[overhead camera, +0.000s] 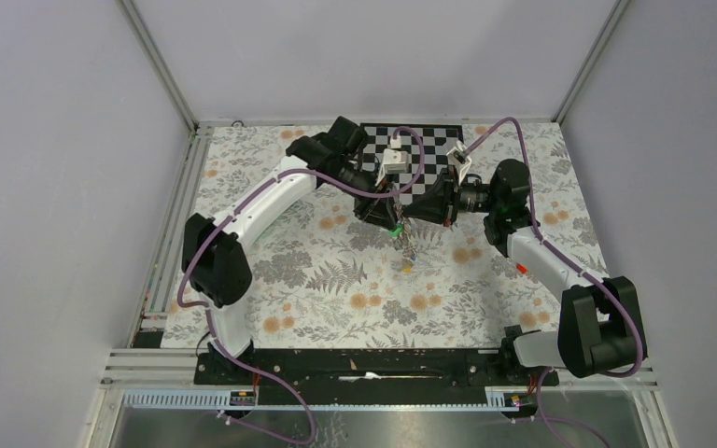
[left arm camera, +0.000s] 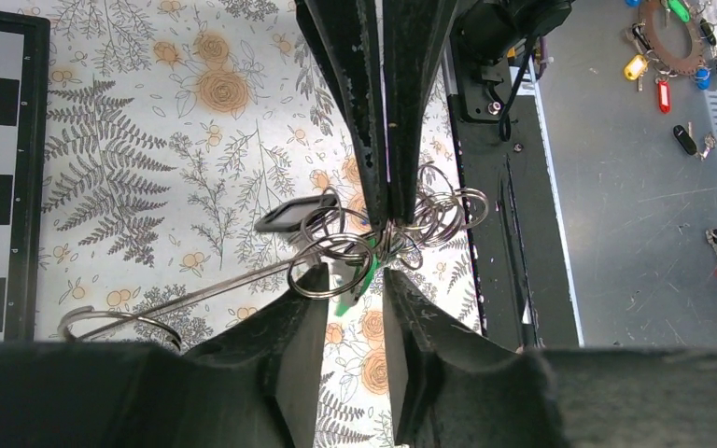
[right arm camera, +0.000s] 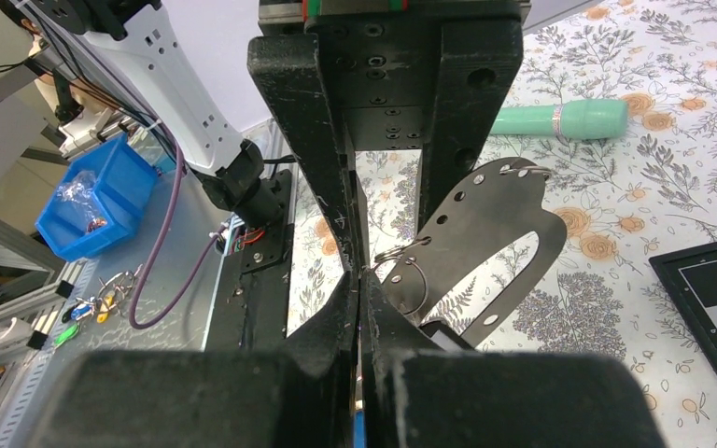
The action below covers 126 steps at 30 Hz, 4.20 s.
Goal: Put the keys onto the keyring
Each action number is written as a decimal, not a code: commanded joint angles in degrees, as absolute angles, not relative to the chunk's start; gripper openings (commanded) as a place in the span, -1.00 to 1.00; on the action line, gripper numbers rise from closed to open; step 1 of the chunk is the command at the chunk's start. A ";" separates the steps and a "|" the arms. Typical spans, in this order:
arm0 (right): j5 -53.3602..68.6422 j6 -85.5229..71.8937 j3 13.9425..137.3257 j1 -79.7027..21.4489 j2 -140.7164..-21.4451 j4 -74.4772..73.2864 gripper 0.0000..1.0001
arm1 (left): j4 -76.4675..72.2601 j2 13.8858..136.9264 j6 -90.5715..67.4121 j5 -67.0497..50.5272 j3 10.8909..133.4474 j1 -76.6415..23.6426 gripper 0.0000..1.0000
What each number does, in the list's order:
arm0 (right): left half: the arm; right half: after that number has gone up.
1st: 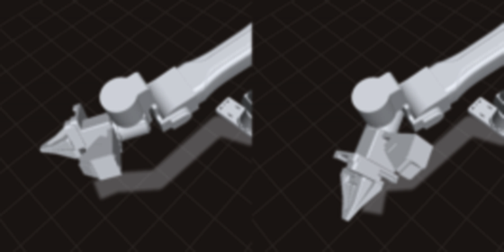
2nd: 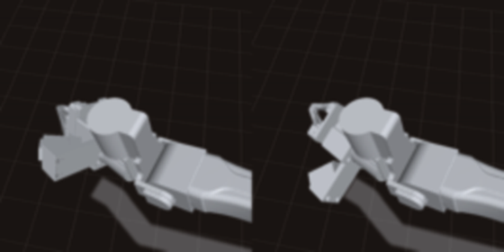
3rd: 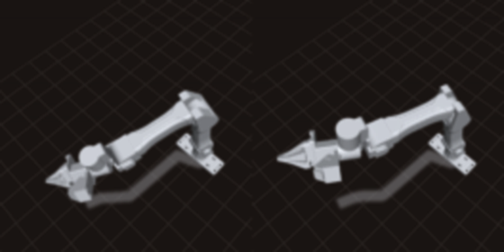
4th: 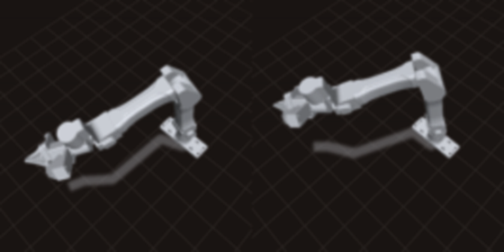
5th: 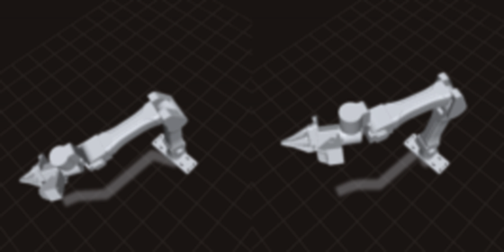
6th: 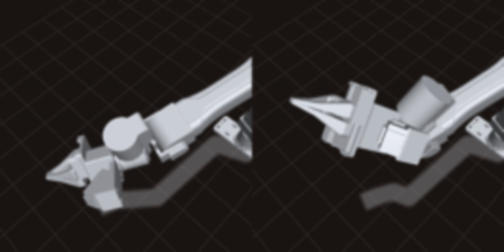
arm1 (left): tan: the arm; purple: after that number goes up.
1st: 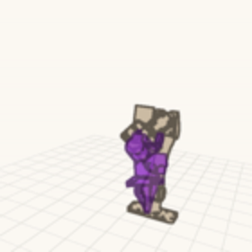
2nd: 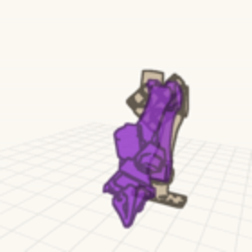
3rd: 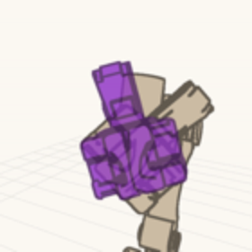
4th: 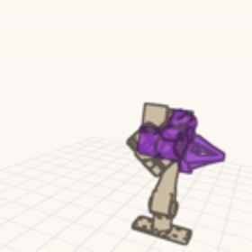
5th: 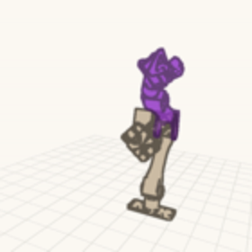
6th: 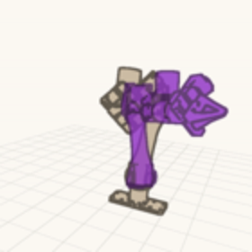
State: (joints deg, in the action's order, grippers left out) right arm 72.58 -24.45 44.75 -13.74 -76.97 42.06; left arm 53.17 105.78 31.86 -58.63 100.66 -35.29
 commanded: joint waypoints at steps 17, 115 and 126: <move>73.30 -25.55 44.66 -13.45 -75.65 46.49 -1.00 | 43.09 100.29 29.44 -61.95 99.14 -35.63 -0.19; 72.84 -32.07 43.43 -13.45 -76.27 56.19 -1.00 | 57.20 100.75 36.69 -58.15 102.84 -35.02 -0.06; 72.51 -34.73 42.74 -13.46 -76.79 59.50 -1.00 | 48.68 99.67 33.95 -60.78 97.32 -34.28 0.09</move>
State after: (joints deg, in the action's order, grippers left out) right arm 71.70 -33.17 42.50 -13.72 -77.10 54.19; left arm 53.45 101.38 34.54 -56.21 97.23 -34.24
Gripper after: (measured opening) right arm 0.019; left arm 0.539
